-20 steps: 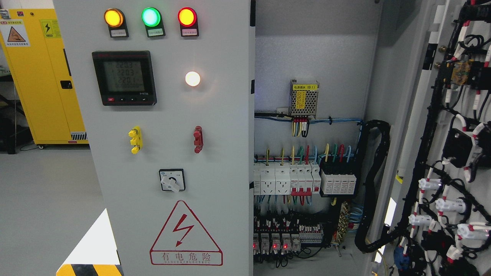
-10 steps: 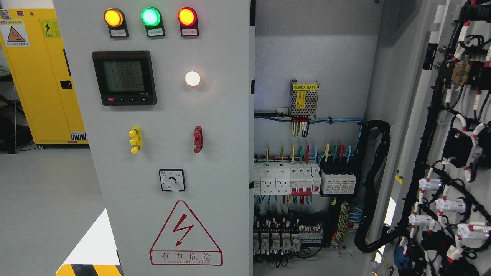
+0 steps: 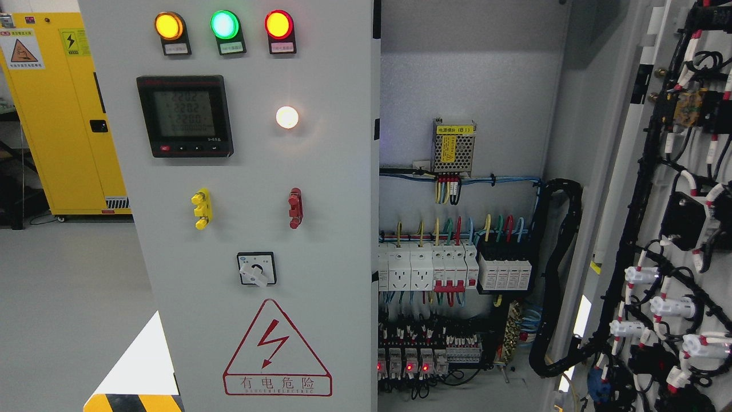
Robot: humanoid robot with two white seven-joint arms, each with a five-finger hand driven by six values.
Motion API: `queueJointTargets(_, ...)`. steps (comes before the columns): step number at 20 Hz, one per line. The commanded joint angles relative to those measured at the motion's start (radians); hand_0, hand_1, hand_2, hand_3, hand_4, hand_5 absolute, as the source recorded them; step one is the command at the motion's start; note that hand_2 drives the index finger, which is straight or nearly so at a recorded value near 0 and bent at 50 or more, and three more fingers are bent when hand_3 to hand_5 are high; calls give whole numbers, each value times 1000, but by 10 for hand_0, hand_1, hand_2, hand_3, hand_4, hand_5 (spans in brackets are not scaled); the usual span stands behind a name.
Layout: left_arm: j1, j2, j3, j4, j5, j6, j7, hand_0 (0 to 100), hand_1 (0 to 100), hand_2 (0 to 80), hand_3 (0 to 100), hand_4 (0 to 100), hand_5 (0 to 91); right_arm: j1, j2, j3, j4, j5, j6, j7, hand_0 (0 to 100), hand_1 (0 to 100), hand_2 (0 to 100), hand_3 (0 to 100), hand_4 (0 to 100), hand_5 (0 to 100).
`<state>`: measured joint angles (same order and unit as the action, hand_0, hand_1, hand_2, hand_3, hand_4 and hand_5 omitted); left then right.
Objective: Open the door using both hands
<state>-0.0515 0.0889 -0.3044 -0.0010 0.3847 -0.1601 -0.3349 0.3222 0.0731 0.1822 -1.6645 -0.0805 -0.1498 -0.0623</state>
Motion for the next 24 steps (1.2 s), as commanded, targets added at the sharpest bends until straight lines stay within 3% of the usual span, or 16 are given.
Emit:
queueJointTargets(1, -2, 3, -1, 1, -3, 5, 10, 120, 556, 0, 0, 0, 0, -71, 17, 79, -299, 2, 9, -4, 0, 500, 40, 0, 0, 0)
queueJointTargets(4, 5, 6, -1, 4, -3, 7, 11, 120, 556, 0, 0, 0, 0, -95, 19, 106, -324, 4, 10, -4, 0, 500, 40, 0, 0, 0)
queueJointTargets(9, 9, 2, 1, 6, -3, 8, 16, 120, 556, 0, 0, 0, 0, -169, 19, 98, -322, 10, 10, -4, 0, 500, 40, 0, 0, 0)
queueJointTargets(14, 9, -3, 2, 6, 2, 10, 77, 120, 556, 0, 0, 0, 0, -252, 13, 112, -354, 31, 13, -4, 0, 500, 40, 0, 0, 0)
queueJointTargets(17, 9, -5, 2, 3, 6, 8, 70, 120, 556, 0, 0, 0, 0, -316, 19, 138, -337, 96, 27, -4, 0, 500, 40, 0, 0, 0)
queueJointTargets(22, 9, -6, 2, -1, 6, 2, 68, 120, 556, 0, 0, 0, 0, -425, 60, 145, -310, 87, 240, -4, 0, 500, 40, 0, 0, 0)
queueJointTargets(24, 9, -6, 2, -2, 5, 1, 68, 120, 556, 0, 0, 0, 0, -482, 62, 140, -275, 90, 254, -4, 0, 500, 40, 0, 0, 0)
